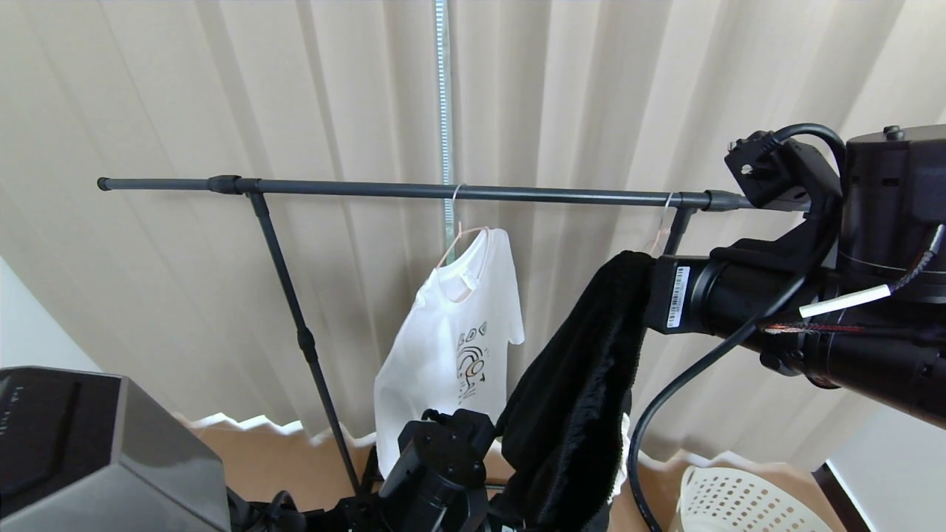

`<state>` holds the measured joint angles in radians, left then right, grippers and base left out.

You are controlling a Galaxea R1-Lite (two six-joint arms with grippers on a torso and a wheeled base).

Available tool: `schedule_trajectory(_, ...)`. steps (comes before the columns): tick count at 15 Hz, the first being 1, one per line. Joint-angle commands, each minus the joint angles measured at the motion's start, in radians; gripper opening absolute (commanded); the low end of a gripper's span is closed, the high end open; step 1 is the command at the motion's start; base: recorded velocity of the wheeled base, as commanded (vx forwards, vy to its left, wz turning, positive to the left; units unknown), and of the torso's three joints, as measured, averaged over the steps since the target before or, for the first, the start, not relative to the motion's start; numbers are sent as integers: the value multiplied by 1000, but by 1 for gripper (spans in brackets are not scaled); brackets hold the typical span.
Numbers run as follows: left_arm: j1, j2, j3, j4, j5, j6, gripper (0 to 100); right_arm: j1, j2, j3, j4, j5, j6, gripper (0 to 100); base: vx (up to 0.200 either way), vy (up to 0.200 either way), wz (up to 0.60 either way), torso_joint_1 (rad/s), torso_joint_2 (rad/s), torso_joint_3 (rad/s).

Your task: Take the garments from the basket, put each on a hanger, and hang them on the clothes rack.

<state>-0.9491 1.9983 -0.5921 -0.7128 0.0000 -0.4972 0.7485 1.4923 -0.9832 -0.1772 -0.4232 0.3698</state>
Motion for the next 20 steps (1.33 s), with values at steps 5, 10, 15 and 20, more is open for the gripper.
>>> schedule_trajectory(5,0,-7,3,1,40,9,0,-31,-14,-3,1,-3,-2,0,0,0,0,0,0,0)
schedule_trajectory(10,50,-122,6,7,92,89,0,-69,-72,3,12,-39,-63,0,0,0,0,0,0,0)
schedule_trajectory(15,162,-257,-311,628,121,166,0,-81,-159,5,182,-100,-206,0,0,0,0,0,0,0)
schedule_trajectory(20,190,-302,-592,980,187,169,0,-107,-244,8,371,-98,-310,0,0,0,0,0,0,0)
